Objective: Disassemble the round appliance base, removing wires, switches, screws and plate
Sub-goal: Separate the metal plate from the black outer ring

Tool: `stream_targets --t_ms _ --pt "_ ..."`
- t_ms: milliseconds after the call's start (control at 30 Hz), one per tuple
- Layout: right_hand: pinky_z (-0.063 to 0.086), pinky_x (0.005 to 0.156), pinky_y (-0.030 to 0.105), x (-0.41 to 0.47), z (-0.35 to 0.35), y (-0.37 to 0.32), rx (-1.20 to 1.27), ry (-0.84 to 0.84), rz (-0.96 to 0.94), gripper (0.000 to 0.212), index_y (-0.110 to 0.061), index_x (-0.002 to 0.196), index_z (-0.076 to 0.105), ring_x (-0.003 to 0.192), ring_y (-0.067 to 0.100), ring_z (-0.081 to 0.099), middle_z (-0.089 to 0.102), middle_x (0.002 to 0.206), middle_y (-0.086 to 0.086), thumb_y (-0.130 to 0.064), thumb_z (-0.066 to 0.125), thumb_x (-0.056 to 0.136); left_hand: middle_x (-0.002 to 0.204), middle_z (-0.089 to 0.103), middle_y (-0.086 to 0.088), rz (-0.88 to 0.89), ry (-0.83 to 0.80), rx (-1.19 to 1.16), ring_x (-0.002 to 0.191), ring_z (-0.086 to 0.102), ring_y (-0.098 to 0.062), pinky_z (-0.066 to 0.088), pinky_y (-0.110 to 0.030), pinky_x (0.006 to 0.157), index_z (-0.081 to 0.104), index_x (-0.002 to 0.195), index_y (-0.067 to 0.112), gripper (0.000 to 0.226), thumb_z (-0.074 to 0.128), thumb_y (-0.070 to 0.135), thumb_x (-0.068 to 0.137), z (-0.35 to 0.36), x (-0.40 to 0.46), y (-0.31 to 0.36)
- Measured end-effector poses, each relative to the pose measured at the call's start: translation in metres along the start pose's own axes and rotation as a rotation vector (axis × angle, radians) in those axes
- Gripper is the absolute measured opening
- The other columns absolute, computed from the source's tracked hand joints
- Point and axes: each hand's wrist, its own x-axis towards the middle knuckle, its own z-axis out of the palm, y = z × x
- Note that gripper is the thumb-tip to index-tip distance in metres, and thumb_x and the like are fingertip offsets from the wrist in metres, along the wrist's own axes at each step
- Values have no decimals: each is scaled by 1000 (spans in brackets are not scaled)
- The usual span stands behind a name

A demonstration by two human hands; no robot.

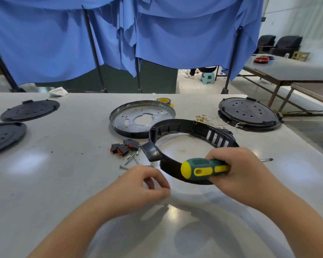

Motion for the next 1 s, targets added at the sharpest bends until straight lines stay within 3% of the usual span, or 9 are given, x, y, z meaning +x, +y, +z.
stream_targets --t_ms 100,167,233,367,833,1000 --pt "38 45 26 0 0 -1 -16 23 -11 12 -23 64 62 54 12 48 52 53 -10 -13 68 68 77 68 22 -23 24 14 64 59 4 43 -10 59 73 78 39 3 72 36 77 -31 -1 -14" --pt "39 45 28 -1 1 0 -21 17 -17 17 -24 65 62 54 11 48 52 53 -11 -10 71 67 72 70 13 -104 206 15 61 59 -2 45 -17 59 74 76 35 6 74 30 79 -42 4 -26" --pt "38 45 25 -1 3 1 -31 4 -20 14 -25 64 62 53 10 47 50 53 -13 -13 70 67 65 67 16 -176 390 82 56 56 -4 41 -20 56 73 73 31 7 72 28 80 -44 9 -36" --pt "35 44 22 -3 8 0 -65 -26 -23 8 -25 62 61 53 10 45 47 52 -14 -18 64 63 78 66 12 -203 588 151 63 55 -11 38 -22 57 68 72 31 10 71 26 80 -43 15 -47" --pt "41 53 30 -5 17 -4 -75 -169 7 9 -24 72 61 60 10 48 54 61 -11 -31 66 68 91 62 8 -223 602 179 68 48 -5 35 -25 63 68 86 29 4 66 31 84 -34 24 -62" --pt "44 65 24 -7 8 -10 92 -150 61 33 -31 83 59 79 7 55 56 83 -14 -61 61 69 94 56 6 -74 720 270 85 50 -15 33 -24 78 68 106 21 20 62 27 88 -30 20 -50"
